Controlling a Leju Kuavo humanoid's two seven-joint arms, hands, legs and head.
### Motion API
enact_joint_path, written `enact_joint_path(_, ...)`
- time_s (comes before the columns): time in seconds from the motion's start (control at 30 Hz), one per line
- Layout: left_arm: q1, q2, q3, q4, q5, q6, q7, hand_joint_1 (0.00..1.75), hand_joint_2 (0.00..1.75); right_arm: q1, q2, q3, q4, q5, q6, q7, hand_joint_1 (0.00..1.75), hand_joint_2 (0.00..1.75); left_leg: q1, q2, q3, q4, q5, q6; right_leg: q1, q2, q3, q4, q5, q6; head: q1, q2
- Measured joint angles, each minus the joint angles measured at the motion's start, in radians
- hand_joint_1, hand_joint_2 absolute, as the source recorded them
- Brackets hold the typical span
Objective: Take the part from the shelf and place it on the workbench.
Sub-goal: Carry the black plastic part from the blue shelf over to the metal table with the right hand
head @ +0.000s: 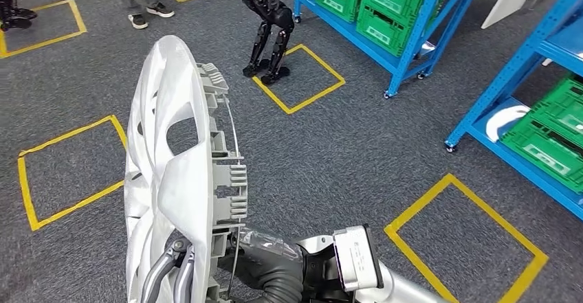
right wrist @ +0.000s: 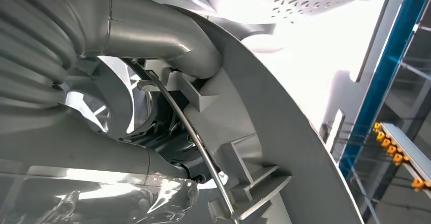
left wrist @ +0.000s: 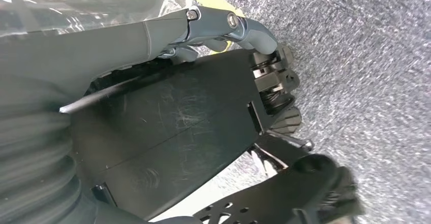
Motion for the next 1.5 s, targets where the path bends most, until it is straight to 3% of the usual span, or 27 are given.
enact_joint_path(0.03, -0.001, 0.000, 0.000, 0.000, -0.002, -0.003, 0.001, 0.00, 1.75, 0.000, -0.002, 0.000, 0.000, 0.000, -0.001, 0.000, 1.75, 1.75, -0.002, -0.015, 0.002, 0.001, -0.001, 0.001, 0.002, 0.003, -0.005, -0.010, 0.025, -0.004, 0.001, 0.000)
enact_joint_path(0.07, -0.003, -0.001, 0.000, 0.000, -0.003, -0.006, 0.003, 0.00, 1.75, 0.001, -0.004, 0.000, 0.000, 0.000, -0.002, 0.000, 1.75, 1.75, -0.003, -0.031, 0.004, 0.002, -0.002, 0.000, 0.003, 0.011, 0.008, -0.058, 0.067, -0.010, 0.002, 0.000)
enact_joint_path(0.13, -0.007, -0.003, -0.001, -0.001, -0.005, -0.013, 0.008, 0.00, 1.75, 0.000, -0.005, 0.000, 0.000, 0.000, -0.005, 0.000, 1.75, 1.75, -0.002, -0.058, 0.005, 0.005, -0.006, -0.003, 0.003, 0.061, 0.053, -0.190, 0.144, -0.024, 0.001, 0.000)
enact_joint_path(0.2, -0.011, -0.005, -0.001, -0.003, -0.006, -0.014, 0.014, 0.00, 1.75, 0.000, -0.008, 0.000, 0.000, 0.001, -0.008, 0.000, 1.75, 1.75, 0.005, -0.080, -0.004, 0.007, -0.006, -0.013, 0.004, 0.103, 0.080, -0.264, 0.167, -0.028, 0.001, 0.000)
enact_joint_path(0.27, -0.014, -0.005, -0.001, -0.003, -0.010, -0.013, 0.018, 0.00, 1.75, -0.001, -0.010, -0.001, 0.000, 0.002, -0.011, 0.000, 1.75, 1.75, 0.012, -0.104, -0.009, 0.003, -0.003, -0.027, 0.006, 0.091, 0.089, -0.280, 0.163, -0.029, 0.005, 0.000)
enact_joint_path(0.3, -0.015, -0.004, -0.001, -0.003, -0.011, -0.013, 0.020, 0.00, 1.75, -0.001, -0.010, -0.002, 0.000, 0.003, -0.013, 0.000, 1.75, 1.75, 0.012, -0.100, -0.010, 0.004, -0.004, -0.033, 0.005, 0.077, 0.095, -0.286, 0.164, -0.032, 0.006, 0.000)
enact_joint_path(0.37, -0.014, -0.003, -0.001, -0.004, -0.012, -0.012, 0.025, 0.00, 1.75, -0.001, -0.010, -0.004, -0.001, 0.004, -0.016, -0.001, 1.75, 1.75, 0.008, -0.049, -0.026, 0.044, -0.027, -0.043, 0.000, 0.046, 0.115, -0.301, 0.163, -0.040, -0.001, 0.000)
enact_joint_path(0.43, -0.015, -0.003, -0.001, -0.004, -0.012, -0.008, 0.026, 0.00, 1.75, -0.001, -0.010, -0.004, -0.002, 0.004, -0.016, -0.001, 1.75, 1.75, 0.010, 0.007, -0.077, 0.156, -0.077, -0.054, 0.000, 0.013, 0.129, -0.305, 0.157, -0.045, -0.010, 0.000)
enact_joint_path(0.5, -0.018, -0.002, -0.001, -0.004, -0.012, -0.003, 0.025, 0.00, 1.75, 0.000, -0.011, -0.002, -0.002, 0.005, -0.017, -0.001, 1.75, 1.75, 0.013, 0.019, -0.120, 0.247, -0.102, -0.062, 0.000, -0.022, 0.135, -0.303, 0.148, -0.045, -0.013, 0.000)
enact_joint_path(0.57, -0.018, -0.001, -0.001, -0.004, -0.012, -0.001, 0.025, 0.00, 1.75, 0.000, -0.011, -0.001, -0.002, 0.005, -0.018, 0.000, 1.75, 1.75, 0.015, 0.027, -0.100, 0.207, -0.061, -0.066, 0.000, -0.050, 0.139, -0.297, 0.139, -0.041, -0.015, 0.000)
enact_joint_path(0.63, -0.018, -0.002, -0.001, -0.005, -0.015, 0.002, 0.038, 0.00, 1.75, -0.002, -0.009, -0.001, -0.002, 0.002, -0.019, 0.000, 1.75, 1.75, 0.010, 0.062, -0.042, 0.085, -0.003, -0.061, 0.002, -0.074, 0.143, -0.290, 0.129, -0.034, -0.019, 0.000)
enact_joint_path(0.7, -0.029, -0.005, -0.002, -0.006, -0.016, 0.005, 0.064, 0.00, 1.75, -0.005, -0.006, 0.000, -0.001, -0.005, -0.023, -0.001, 1.75, 1.75, 0.000, 0.093, -0.011, 0.015, 0.012, -0.045, 0.007, -0.093, 0.143, -0.285, 0.123, -0.024, -0.022, 0.000)
enact_joint_path(0.77, -0.036, -0.009, -0.002, -0.007, -0.013, 0.006, 0.075, 0.00, 1.75, -0.009, -0.002, 0.002, 0.000, -0.009, -0.030, -0.002, 1.75, 1.75, -0.006, 0.085, -0.012, 0.006, 0.009, -0.028, 0.009, -0.114, 0.144, -0.286, 0.121, -0.015, -0.020, 0.000)
enact_joint_path(0.8, -0.033, -0.010, -0.001, -0.008, -0.012, 0.006, 0.069, 0.00, 1.75, -0.010, -0.001, 0.003, -0.001, -0.008, -0.033, -0.003, 1.75, 1.75, -0.005, 0.075, -0.013, 0.004, 0.011, -0.022, 0.007, -0.113, 0.145, -0.284, 0.117, -0.010, -0.018, 0.000)
enact_joint_path(0.87, -0.021, -0.008, -0.001, -0.007, -0.014, 0.008, 0.050, 0.00, 1.75, -0.013, -0.002, 0.004, -0.003, -0.008, -0.038, -0.005, 1.75, 1.75, 0.000, 0.055, -0.010, -0.002, 0.015, -0.011, 0.003, -0.069, 0.130, -0.244, 0.088, -0.001, -0.013, 0.000)
enact_joint_path(0.93, -0.012, -0.004, -0.001, -0.005, -0.017, 0.008, 0.038, 0.00, 1.75, -0.015, -0.005, 0.003, -0.005, -0.007, -0.040, -0.007, 1.75, 1.75, 0.001, 0.036, -0.010, -0.003, 0.016, -0.002, 0.000, -0.014, 0.073, -0.127, 0.031, 0.001, -0.005, 0.000)
enact_joint_path(0.97, -0.009, -0.003, -0.001, -0.005, -0.018, 0.007, 0.035, 0.00, 1.75, -0.015, -0.007, 0.004, -0.006, -0.007, -0.041, -0.007, 1.75, 1.75, 0.000, 0.024, -0.010, -0.003, 0.016, 0.000, 0.000, -0.005, 0.038, -0.060, 0.007, 0.000, -0.002, 0.000)
enact_joint_path(1.0, -0.009, -0.002, -0.001, -0.005, -0.020, 0.006, 0.033, 0.00, 1.75, -0.014, -0.009, 0.004, -0.006, -0.007, -0.042, -0.007, 1.75, 1.75, -0.002, 0.009, -0.010, -0.003, 0.016, 0.001, 0.001, -0.001, 0.010, -0.013, -0.001, -0.001, 0.000, 0.000)
enact_joint_path(1.03, -0.009, -0.002, -0.002, -0.004, -0.021, 0.004, 0.033, 0.00, 1.75, -0.014, -0.010, 0.005, -0.006, -0.007, -0.042, -0.007, 1.75, 1.75, -0.003, -0.007, -0.009, -0.002, 0.016, 0.002, 0.001, 0.001, -0.003, 0.000, 0.010, -0.004, 0.000, 0.000)
enact_joint_path(1.1, -0.011, -0.002, -0.002, -0.004, -0.023, 0.000, 0.032, 0.00, 1.75, -0.014, -0.011, 0.006, -0.006, -0.007, -0.044, -0.007, 1.75, 1.75, -0.004, -0.038, -0.006, 0.000, 0.015, 0.000, 0.002, 0.016, 0.025, -0.087, 0.083, -0.012, 0.002, 0.000)
enact_joint_path(1.17, -0.013, -0.004, -0.003, -0.005, -0.026, -0.004, 0.034, 0.00, 1.75, -0.016, -0.011, 0.006, -0.006, -0.006, -0.045, -0.007, 1.75, 1.75, -0.002, -0.063, -0.006, 0.003, 0.013, -0.005, 0.001, 0.059, 0.078, -0.216, 0.144, -0.021, 0.002, 0.000)
enact_joint_path(1.23, -0.017, -0.005, -0.004, -0.005, -0.027, -0.004, 0.040, 0.00, 1.75, -0.018, -0.011, 0.006, -0.006, -0.005, -0.046, -0.007, 1.75, 1.75, 0.002, -0.083, -0.012, 0.003, 0.013, -0.016, 0.003, 0.082, 0.102, -0.272, 0.155, -0.025, 0.003, 0.000)
enact_joint_path(1.3, -0.020, -0.006, -0.005, -0.005, -0.028, -0.002, 0.048, 0.00, 1.75, -0.019, -0.011, 0.005, -0.007, -0.005, -0.048, -0.007, 1.75, 1.75, 0.007, -0.101, -0.016, -0.002, 0.016, -0.029, 0.005, 0.064, 0.108, -0.283, 0.156, -0.028, 0.005, 0.000)
enact_joint_path(1.33, -0.021, -0.006, -0.006, -0.005, -0.028, -0.001, 0.053, 0.00, 1.75, -0.019, -0.010, 0.004, -0.007, -0.005, -0.050, -0.007, 1.75, 1.75, 0.006, -0.094, -0.018, 0.001, 0.012, -0.034, 0.003, 0.052, 0.114, -0.291, 0.158, -0.033, 0.005, 0.000)
enact_joint_path(1.4, -0.021, -0.006, -0.009, -0.004, -0.029, 0.002, 0.060, 0.00, 1.75, -0.020, -0.008, 0.002, -0.008, -0.005, -0.052, -0.008, 1.75, 1.75, 0.004, -0.047, -0.040, 0.054, -0.020, -0.044, 0.001, 0.024, 0.129, -0.305, 0.160, -0.041, -0.003, 0.000)
enact_joint_path(1.43, -0.021, -0.006, -0.011, -0.004, -0.031, 0.005, 0.061, 0.00, 1.75, -0.020, -0.008, 0.003, -0.008, -0.005, -0.052, -0.008, 1.75, 1.75, 0.005, -0.016, -0.062, 0.108, -0.047, -0.049, 0.002, 0.009, 0.135, -0.308, 0.158, -0.043, -0.007, 0.000)
enact_joint_path(1.5, -0.024, -0.007, -0.017, -0.004, -0.035, 0.010, 0.061, 0.00, 1.75, -0.020, -0.009, 0.004, -0.008, -0.005, -0.052, -0.007, 1.75, 1.75, 0.008, 0.012, -0.108, 0.217, -0.088, -0.057, 0.004, -0.022, 0.140, -0.307, 0.152, -0.046, -0.011, 0.000)
